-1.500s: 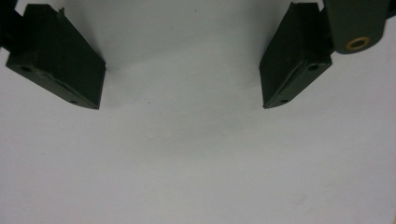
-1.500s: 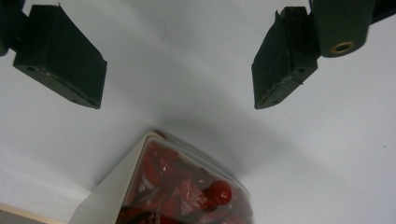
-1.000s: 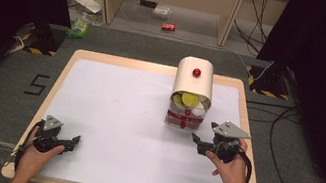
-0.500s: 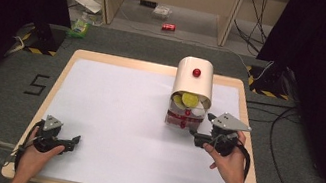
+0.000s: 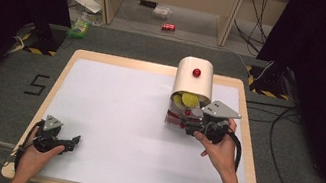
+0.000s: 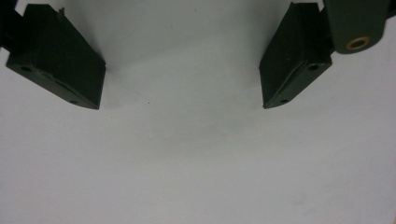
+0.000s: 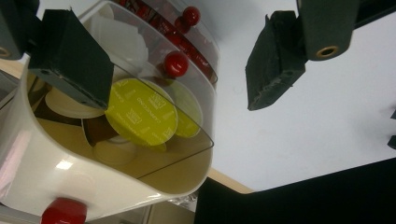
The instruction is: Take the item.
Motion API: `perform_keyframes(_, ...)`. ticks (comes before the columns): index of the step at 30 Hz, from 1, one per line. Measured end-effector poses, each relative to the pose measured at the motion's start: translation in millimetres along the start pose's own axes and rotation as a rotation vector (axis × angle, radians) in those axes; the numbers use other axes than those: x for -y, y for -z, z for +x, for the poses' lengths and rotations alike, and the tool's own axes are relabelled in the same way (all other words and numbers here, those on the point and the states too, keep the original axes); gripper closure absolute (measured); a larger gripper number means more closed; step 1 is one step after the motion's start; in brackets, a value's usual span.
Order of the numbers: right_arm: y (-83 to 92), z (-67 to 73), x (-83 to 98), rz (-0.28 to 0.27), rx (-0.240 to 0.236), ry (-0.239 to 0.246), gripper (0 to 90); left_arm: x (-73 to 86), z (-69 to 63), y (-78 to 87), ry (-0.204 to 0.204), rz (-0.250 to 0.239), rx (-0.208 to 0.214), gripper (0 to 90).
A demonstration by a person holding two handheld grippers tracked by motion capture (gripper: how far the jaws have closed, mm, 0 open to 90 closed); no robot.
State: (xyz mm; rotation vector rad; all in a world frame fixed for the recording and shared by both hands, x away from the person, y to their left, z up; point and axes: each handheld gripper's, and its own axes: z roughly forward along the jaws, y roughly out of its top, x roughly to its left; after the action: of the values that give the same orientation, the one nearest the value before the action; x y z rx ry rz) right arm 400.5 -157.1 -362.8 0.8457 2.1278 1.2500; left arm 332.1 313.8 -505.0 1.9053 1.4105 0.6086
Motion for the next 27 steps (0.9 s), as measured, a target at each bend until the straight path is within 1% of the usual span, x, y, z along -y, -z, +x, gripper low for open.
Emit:
perform_keyframes(3, -3.4, -2.0, -0.5, 0.003, 0.009, 0.004, 24.3, 0.0, -0.1, 0.0, 0.0, 0.0, 0.0, 13.7)
perform_keyframes(6, -6.4, -5.2, -0.3, 0.003, 0.008, 0.007, 24.7, 0.0, 0.0, 0.0, 0.0, 0.0, 0.0, 13.7)
perform_keyframes(7, -7.5, -7.0, 0.2, 0.005, 0.008, 0.0, 24.8, 0.0, -0.1, 0.0, -0.001, 0.0, 0.0, 13.7)
perform_keyframes(12, -12.5, -9.1, 1.1, 0.009, 0.002, -0.003, 24.7, 0.0, -0.1, 0.0, 0.0, 0.0, -0.001, 13.7)
perform_keyframes(16, -16.2, -9.8, 2.0, 0.022, -0.01, -0.011, 25.3, 0.0, 0.0, 0.0, 0.0, 0.0, 0.0, 13.7)
perform_keyframes(17, -18.0, -10.3, 3.1, 0.037, -0.017, -0.01, 25.5, 0.0, 0.0, 0.0, 0.0, 0.0, 0.0, 13.7)
perform_keyframes(18, -18.8, -10.2, 3.8, 0.04, -0.02, -0.01, 25.5, 0.0, -0.1, 0.0, 0.0, 0.0, 0.0, 13.7)
perform_keyframes(22, -18.7, -9.6, 4.0, 0.04, -0.021, -0.012, 25.5, 0.0, 0.0, 0.0, 0.0, 0.0, 0.0, 13.7)
perform_keyframes(23, -18.5, -8.6, 4.0, 0.046, -0.016, 0.0, 25.6, 0.1, -0.1, 0.0, 0.0, 0.0, 0.0, 13.7)
perform_keyframes(27, -18.0, -6.5, 3.4, 0.058, -0.013, 0.001, 25.6, 0.1, 0.0, 0.0, 0.0, 0.0, -0.001, 13.7)
